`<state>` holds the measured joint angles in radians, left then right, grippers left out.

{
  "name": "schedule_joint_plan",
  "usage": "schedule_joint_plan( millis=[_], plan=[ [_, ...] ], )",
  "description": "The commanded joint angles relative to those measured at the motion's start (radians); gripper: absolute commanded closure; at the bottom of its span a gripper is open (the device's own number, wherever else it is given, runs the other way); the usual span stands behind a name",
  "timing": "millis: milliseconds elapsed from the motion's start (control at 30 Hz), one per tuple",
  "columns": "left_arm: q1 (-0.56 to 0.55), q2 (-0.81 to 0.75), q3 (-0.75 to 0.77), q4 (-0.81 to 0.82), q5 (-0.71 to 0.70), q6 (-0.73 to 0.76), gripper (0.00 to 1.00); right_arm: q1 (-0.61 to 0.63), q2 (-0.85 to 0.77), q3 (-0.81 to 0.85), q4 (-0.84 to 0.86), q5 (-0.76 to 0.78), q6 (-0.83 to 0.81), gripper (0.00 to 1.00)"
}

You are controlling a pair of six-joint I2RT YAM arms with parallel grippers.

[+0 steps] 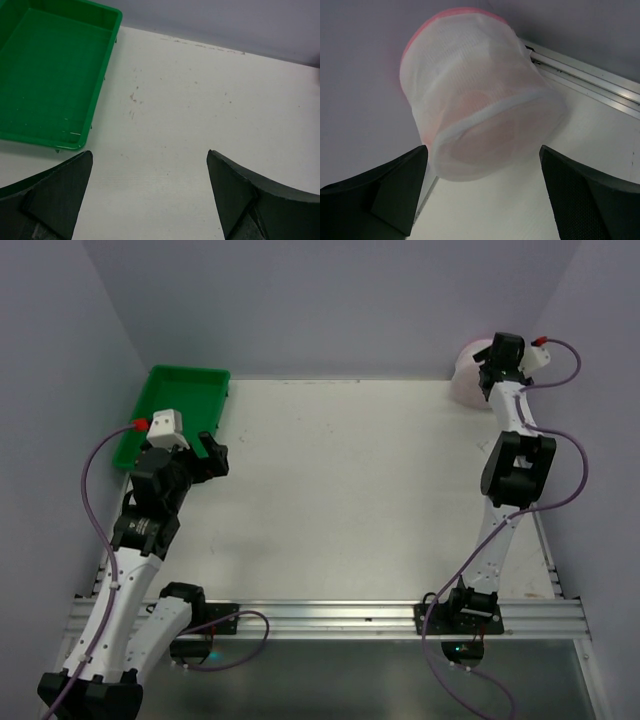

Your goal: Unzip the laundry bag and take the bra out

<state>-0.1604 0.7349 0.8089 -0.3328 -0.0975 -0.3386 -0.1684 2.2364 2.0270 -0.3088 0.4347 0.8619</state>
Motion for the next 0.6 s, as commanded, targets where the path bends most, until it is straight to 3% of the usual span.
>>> schedule_joint_plan(
  millis=[0,67,233,333,433,467,567],
  plan=[
    [-0.008,0.03,-0.007,0.058,0.028,-0.017,0.0,-0.016,0.037,0.056,0.149,-0.042,-0.032,0.06],
    [-0.008,0.046,-0.008,0.052,0.036,-0.02,0.0,-0.028,0.052,0.027,0.242,-0.082,-0.058,0.12],
    [-0.008,0.054,-0.02,0.041,0.041,-0.033,0.0,-0.052,0.141,0.093,0.229,-0.175,-0.047,0.17],
    [-0.008,0.046,-0.034,0.049,0.05,-0.042,0.0,-0.059,0.147,0.058,0.27,-0.221,-0.047,0.26],
    [-0.008,0.049,-0.042,0.046,0.048,-0.042,0.0,-0.065,0.146,0.027,0.336,-0.264,-0.058,0.57],
    [-0.008,0.052,-0.042,0.041,0.047,-0.042,0.0,-0.063,0.14,0.024,0.341,-0.296,-0.069,0.77],
    [-0.008,0.054,-0.051,0.043,0.042,-0.048,0.0,-0.065,0.109,-0.026,0.401,-0.417,-0.087,0.96]
  ],
)
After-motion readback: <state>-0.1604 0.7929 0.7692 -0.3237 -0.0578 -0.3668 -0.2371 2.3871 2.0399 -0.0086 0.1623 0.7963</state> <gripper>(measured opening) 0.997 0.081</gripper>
